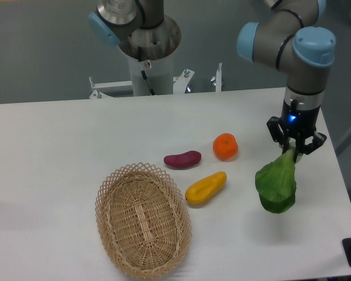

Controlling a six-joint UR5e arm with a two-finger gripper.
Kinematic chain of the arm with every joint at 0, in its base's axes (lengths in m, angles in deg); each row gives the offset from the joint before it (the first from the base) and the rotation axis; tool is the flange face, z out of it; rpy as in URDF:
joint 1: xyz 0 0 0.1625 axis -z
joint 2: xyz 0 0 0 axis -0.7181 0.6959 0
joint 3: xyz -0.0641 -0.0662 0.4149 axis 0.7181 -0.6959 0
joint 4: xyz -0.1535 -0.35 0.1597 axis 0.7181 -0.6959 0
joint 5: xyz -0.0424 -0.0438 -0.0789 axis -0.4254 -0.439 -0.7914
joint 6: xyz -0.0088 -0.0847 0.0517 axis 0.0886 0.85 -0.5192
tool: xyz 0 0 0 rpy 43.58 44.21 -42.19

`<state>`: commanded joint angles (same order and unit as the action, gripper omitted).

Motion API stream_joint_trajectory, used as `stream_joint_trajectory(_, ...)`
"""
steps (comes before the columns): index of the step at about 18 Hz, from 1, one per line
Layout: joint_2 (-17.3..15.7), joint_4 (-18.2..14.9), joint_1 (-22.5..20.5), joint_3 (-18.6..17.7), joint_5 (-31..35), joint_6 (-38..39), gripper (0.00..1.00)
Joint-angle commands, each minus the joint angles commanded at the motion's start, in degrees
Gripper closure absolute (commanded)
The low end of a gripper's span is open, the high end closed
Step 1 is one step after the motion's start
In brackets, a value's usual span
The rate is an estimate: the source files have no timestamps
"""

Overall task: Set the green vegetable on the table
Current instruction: 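Lower the held green bok choy toward the table with the gripper, then open the gripper to release the bok choy and lift away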

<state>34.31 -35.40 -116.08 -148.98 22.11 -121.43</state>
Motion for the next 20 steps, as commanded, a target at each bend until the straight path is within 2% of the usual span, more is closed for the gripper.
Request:
stream_joint_trajectory(6,3.0,5.5,0.1,-3.1,0.0,0.0,0.71)
stream_joint_trajectory(11,6.0,5.8,3.3,-3.3,0.0,3.5,0.7)
stream_joint_trajectory(15,6.9,7.0,4.7,-4.4,0.0,5.3,0.7)
stream_joint_trajectory(16,6.8,7.0,4.7,-4.5,-0.1,5.2,0.64)
stream_joint_trajectory(19,6.9,7.4,4.7,-3.6,-0.1,4.8,0.28)
stream_joint_trajectory(20,6.9,7.4,4.7,-3.3,0.0,4.6,0.05)
